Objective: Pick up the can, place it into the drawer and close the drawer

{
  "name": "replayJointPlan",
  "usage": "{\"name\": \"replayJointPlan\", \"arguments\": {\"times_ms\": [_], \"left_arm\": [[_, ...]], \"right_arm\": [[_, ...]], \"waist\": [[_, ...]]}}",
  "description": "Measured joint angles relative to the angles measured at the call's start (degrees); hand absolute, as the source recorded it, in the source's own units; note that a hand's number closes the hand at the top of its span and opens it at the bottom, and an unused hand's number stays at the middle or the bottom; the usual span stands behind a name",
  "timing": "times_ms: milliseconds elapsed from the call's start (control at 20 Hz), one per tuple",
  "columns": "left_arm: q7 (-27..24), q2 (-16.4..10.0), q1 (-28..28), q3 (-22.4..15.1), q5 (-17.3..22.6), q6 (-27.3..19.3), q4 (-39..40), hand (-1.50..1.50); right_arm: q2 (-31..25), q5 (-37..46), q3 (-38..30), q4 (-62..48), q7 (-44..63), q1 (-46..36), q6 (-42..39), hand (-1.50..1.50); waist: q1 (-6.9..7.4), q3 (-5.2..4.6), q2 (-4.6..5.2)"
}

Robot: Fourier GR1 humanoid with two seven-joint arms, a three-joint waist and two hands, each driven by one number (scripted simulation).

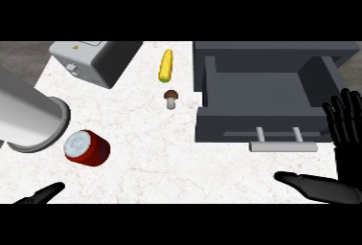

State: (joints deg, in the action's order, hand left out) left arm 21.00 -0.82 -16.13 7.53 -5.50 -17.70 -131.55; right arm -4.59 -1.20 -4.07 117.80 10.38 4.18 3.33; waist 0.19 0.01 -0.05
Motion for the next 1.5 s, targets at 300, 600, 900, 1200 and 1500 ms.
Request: {"name": "replayJointPlan", "arguments": {"times_ms": [300, 600, 900, 1200, 1500], "left_arm": [[1.4, 0.5, 1.9, -0.5, -1.8, -0.9, 1.8, -1.50], [-2.1, 0.7, 2.5, -3.5, -2.1, -3.4, 8.6, -1.50], [-8.6, 0.8, 2.5, -5.0, -0.8, -5.8, 17.5, -1.50], [-16.3, 0.8, 3.3, -6.4, 1.3, -9.3, 27.6, -1.50], [-23.6, 0.8, 2.7, -4.6, 5.0, -9.9, 34.5, -1.50]], "right_arm": [[0.1, -1.1, -1.4, 1.2, -1.2, 2.3, -1.3, -1.50], [-0.4, -2.1, -3.1, 1.0, -1.6, 2.6, -2.6, -1.50], [-0.7, -3.0, -4.7, 1.3, -2.0, 3.3, -4.0, -1.50], [-1.0, -3.9, -6.0, 4.1, -0.3, 3.9, -4.6, -1.50], [-1.6, -5.8, -8.1, 6.4, 1.7, 4.4, -5.7, -1.50]], "waist": [[-0.20, -0.01, 0.01], [-0.24, -0.02, 0.02], [-0.24, -0.02, 0.02], [-0.29, -0.03, 0.03], [-0.26, -0.03, 0.02]]}}
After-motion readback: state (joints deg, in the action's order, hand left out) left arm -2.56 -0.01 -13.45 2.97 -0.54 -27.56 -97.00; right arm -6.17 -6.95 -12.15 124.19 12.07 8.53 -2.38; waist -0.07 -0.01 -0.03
